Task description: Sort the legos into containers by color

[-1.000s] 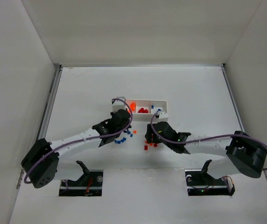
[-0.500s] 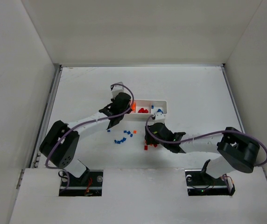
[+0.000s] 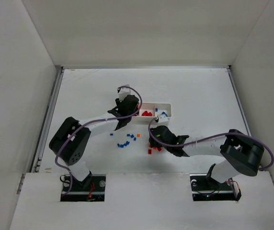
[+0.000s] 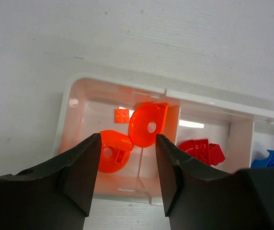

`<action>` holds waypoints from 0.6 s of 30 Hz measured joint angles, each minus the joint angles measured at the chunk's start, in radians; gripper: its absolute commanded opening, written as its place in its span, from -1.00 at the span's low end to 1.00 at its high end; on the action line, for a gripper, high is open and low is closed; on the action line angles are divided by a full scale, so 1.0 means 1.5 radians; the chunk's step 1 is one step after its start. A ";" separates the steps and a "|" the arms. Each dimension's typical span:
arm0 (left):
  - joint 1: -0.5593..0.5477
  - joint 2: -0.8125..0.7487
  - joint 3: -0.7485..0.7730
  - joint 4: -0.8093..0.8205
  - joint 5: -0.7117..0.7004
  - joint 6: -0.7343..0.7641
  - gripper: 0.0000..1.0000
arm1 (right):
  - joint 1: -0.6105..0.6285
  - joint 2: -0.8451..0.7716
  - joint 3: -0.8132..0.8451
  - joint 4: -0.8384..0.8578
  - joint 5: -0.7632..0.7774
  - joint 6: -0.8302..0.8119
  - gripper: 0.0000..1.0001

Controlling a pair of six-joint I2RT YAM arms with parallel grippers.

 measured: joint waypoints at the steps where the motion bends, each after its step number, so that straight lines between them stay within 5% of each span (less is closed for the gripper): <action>1: -0.004 -0.004 -0.001 0.000 -0.001 0.002 -0.06 | 0.000 0.000 0.000 0.001 0.000 0.000 0.22; 11: -0.037 -0.206 -0.122 -0.008 -0.017 0.006 -0.07 | 0.004 -0.001 0.000 0.001 0.000 -0.001 0.22; 18: -0.056 -0.359 -0.230 -0.111 -0.050 -0.029 -0.05 | 0.021 -0.002 0.000 -0.004 0.000 -0.002 0.20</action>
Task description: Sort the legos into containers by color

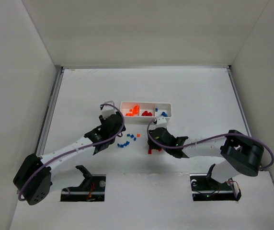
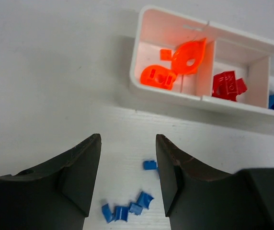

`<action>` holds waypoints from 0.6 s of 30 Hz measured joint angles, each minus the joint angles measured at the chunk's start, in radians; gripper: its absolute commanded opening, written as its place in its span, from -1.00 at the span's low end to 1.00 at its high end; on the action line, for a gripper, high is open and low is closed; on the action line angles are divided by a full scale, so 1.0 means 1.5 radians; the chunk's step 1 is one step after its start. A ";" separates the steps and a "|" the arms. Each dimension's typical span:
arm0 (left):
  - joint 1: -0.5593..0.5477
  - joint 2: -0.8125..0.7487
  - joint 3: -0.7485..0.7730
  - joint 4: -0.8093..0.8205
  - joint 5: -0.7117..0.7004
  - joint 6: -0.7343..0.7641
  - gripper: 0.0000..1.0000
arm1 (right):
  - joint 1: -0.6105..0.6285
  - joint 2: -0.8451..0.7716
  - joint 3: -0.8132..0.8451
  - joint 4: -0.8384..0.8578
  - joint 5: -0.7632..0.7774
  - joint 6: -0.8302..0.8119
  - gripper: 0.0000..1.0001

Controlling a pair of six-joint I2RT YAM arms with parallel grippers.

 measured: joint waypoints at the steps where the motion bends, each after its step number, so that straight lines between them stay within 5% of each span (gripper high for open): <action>1: 0.000 -0.017 -0.012 -0.019 -0.002 -0.009 -0.05 | 0.002 0.000 0.001 -0.002 0.000 0.000 0.17; 10: -0.029 -0.063 -0.064 -0.143 -0.001 -0.088 -0.01 | 0.005 0.000 0.007 -0.024 0.003 0.001 -0.13; 18: -0.070 -0.064 -0.077 -0.167 0.014 -0.112 -0.03 | 0.001 -0.027 0.009 -0.044 0.008 -0.001 -0.20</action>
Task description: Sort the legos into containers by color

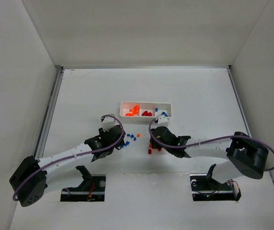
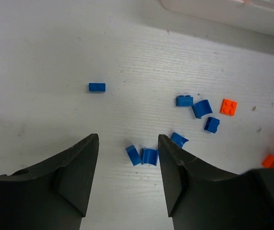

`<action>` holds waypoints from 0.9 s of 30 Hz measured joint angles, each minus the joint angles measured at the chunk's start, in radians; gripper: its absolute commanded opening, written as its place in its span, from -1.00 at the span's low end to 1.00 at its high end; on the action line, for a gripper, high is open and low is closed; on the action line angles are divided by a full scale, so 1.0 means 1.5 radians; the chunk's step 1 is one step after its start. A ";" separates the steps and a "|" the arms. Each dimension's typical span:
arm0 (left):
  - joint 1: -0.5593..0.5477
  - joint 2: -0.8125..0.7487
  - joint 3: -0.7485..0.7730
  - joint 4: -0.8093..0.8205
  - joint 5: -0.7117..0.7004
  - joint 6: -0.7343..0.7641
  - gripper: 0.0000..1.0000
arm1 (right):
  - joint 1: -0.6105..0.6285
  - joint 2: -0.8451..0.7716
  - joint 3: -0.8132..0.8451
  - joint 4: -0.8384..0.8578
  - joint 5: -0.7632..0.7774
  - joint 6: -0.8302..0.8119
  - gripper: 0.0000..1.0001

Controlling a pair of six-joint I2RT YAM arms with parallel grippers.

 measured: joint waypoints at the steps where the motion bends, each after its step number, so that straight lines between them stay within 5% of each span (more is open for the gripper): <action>1: -0.005 0.000 0.000 0.000 0.003 -0.002 -0.05 | -0.003 -0.009 0.000 -0.001 0.000 -0.002 -0.20; 18: -0.042 0.023 -0.013 -0.008 0.009 -0.041 -0.20 | -0.126 0.033 0.207 0.015 -0.015 -0.057 -0.18; 27: -0.055 0.022 -0.028 0.000 0.009 -0.047 -0.27 | -0.178 0.126 0.257 0.020 -0.015 -0.072 0.27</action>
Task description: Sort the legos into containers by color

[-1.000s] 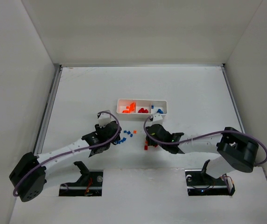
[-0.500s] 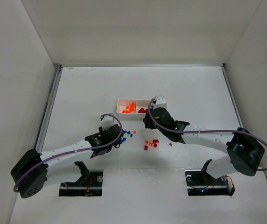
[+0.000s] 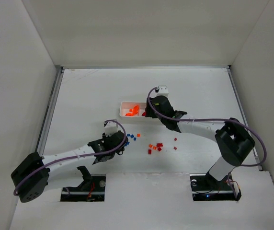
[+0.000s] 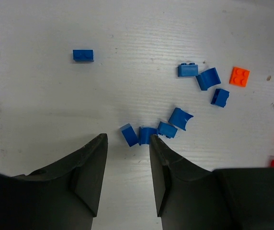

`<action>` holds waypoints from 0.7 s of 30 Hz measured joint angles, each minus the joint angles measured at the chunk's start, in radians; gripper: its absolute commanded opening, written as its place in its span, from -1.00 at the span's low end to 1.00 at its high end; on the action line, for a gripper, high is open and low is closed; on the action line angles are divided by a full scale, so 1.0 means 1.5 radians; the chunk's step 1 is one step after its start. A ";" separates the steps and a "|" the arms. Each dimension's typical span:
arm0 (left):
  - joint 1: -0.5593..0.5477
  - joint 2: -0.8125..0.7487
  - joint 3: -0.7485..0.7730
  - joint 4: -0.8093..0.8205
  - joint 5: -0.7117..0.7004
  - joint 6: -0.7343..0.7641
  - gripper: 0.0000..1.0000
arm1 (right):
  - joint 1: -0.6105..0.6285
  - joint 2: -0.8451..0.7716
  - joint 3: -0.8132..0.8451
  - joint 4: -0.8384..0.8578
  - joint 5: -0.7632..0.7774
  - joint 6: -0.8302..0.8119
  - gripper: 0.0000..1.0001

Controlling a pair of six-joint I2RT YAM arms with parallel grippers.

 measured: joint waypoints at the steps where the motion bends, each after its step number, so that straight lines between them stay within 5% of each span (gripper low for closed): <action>1: 0.000 0.000 -0.003 0.001 0.002 0.000 -0.28 | 0.000 0.000 0.000 0.000 -0.001 0.000 0.27; 21: 0.001 0.050 -0.016 0.053 0.003 -0.005 -0.47 | 0.140 -0.076 -0.115 0.031 -0.010 0.033 -0.09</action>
